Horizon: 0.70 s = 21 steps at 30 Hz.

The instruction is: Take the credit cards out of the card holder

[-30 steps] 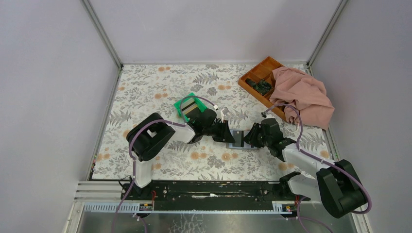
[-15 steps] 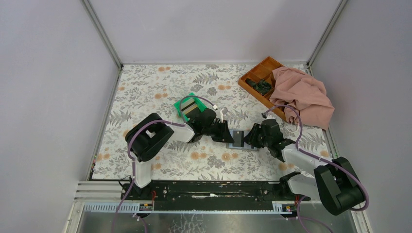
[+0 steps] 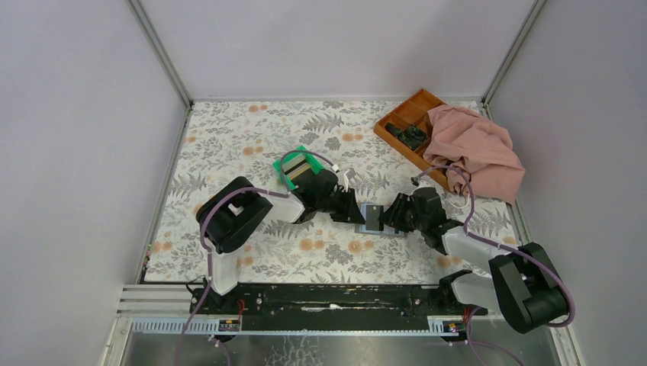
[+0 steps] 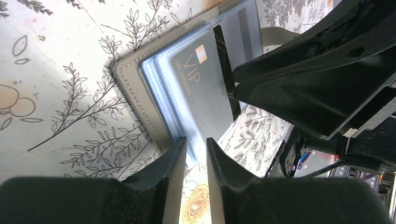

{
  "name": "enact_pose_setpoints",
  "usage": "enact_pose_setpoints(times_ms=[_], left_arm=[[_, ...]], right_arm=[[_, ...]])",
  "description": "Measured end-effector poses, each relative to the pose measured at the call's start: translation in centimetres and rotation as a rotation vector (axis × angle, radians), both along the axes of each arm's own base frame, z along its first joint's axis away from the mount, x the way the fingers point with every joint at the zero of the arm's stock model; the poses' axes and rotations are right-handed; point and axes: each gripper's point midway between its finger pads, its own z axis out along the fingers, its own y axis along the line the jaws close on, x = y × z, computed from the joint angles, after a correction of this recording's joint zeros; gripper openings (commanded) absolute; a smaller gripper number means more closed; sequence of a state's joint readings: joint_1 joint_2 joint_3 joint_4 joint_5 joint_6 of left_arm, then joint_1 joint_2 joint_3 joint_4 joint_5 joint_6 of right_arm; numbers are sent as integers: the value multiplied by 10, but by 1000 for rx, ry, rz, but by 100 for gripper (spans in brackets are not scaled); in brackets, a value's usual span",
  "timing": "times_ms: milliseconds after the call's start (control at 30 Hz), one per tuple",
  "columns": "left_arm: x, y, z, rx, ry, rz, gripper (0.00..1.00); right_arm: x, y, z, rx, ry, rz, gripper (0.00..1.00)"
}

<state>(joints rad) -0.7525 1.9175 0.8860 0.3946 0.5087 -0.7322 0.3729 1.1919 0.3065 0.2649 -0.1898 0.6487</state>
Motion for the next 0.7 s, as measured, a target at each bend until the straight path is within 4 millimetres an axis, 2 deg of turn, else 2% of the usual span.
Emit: enact_pose_setpoints(times_ms=[233, 433, 700], left_arm=[[4, 4, -5, 10, 12, 16, 28], [6, 4, -6, 6, 26, 19, 28], [6, 1, -6, -4, 42, 8, 27]], right_arm=[[7, 6, -2, 56, 0, 21, 42], [8, 9, -2, 98, 0, 36, 36], [0, 9, 0, 140, -18, 53, 30]])
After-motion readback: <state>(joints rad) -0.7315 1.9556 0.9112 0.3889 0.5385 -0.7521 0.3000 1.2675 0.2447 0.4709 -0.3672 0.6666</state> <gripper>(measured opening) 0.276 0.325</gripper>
